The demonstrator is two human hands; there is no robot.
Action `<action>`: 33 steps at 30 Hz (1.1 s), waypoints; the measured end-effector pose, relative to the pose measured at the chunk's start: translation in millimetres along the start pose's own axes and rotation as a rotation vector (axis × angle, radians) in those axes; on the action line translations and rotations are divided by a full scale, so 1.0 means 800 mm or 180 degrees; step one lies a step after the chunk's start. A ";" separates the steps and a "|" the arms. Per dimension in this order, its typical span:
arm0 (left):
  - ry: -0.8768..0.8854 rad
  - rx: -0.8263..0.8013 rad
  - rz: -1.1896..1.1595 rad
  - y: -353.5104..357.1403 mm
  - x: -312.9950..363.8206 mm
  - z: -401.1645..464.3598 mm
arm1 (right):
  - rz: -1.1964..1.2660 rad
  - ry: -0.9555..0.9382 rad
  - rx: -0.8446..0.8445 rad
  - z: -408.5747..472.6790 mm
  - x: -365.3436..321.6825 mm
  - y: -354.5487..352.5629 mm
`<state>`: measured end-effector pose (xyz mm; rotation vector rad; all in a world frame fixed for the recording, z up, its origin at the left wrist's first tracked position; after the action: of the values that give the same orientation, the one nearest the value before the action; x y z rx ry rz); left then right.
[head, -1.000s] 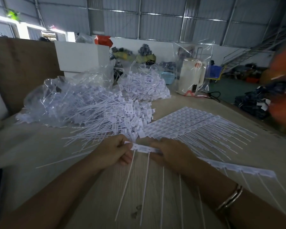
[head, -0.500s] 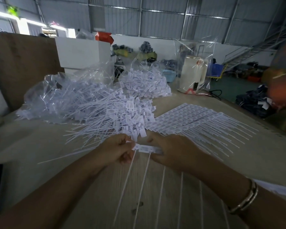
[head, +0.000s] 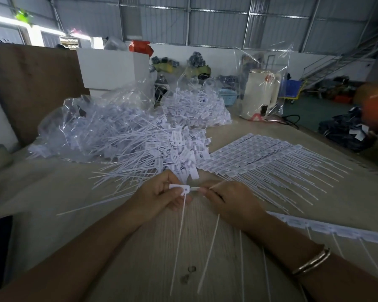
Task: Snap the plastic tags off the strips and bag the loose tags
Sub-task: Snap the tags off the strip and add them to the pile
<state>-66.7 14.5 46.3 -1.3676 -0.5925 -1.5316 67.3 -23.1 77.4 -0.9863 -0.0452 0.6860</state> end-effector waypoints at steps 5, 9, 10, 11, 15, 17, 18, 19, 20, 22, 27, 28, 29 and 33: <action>0.0302 -0.0018 0.0044 0.005 0.012 -0.002 | 0.0521 0.0182 -0.0120 0.000 0.007 -0.001; 0.0169 0.0392 -0.0552 -0.022 0.008 -0.005 | 0.1061 0.0776 0.0428 -0.007 0.048 -0.028; 0.0157 0.0387 -0.0383 -0.023 0.007 -0.004 | 0.0820 0.0628 0.0321 -0.008 0.042 -0.029; 0.0186 0.0381 0.0203 -0.022 0.005 -0.003 | 0.0513 0.0433 0.0075 -0.008 0.029 -0.022; 0.0764 0.0954 0.2670 -0.016 0.024 0.001 | -0.0230 0.0033 -0.0441 -0.004 0.004 0.008; 0.1068 0.1262 0.3090 -0.017 0.040 -0.004 | -0.0380 -0.0015 -0.0382 -0.002 -0.003 0.007; 0.1139 0.1271 0.3081 -0.017 0.044 -0.006 | -0.0383 -0.0062 -0.0335 -0.002 -0.006 0.007; 0.1140 0.1184 0.2940 -0.015 0.047 -0.007 | -0.0363 -0.0110 -0.0312 -0.004 -0.009 0.009; 0.1046 0.1009 0.2743 -0.010 0.047 -0.006 | -0.0334 -0.0157 -0.0269 -0.004 -0.013 0.009; 0.0755 0.0616 0.2480 0.006 0.039 -0.003 | -0.0239 -0.0149 -0.0213 -0.003 -0.015 0.009; 0.0649 0.0446 0.2177 0.010 0.032 0.000 | -0.0060 0.0070 -0.0189 -0.002 -0.002 0.000; 0.0726 0.0414 0.2142 0.010 0.034 0.000 | -0.0007 0.0069 -0.0173 -0.002 -0.001 -0.001; 0.0823 0.0382 0.2137 0.011 0.037 0.000 | 0.0092 0.0080 -0.0181 -0.003 -0.001 0.000; 0.1214 0.0476 0.2068 0.006 0.049 -0.009 | 0.1081 0.0596 -0.0156 -0.006 0.020 0.000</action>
<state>-62.3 -6.1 80.1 -0.9795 -0.0084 -1.1368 81.8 -17.8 70.8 -1.1140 0.2765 0.9019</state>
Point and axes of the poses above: each hand's wrist, its own z-axis towards the middle knuckle, its own y-axis out of the palm, x = y × z, the point moved 8 cm from there along z, towards the middle knuckle, and after that the axes turned 1 degree about y, right-handed, at the moved point
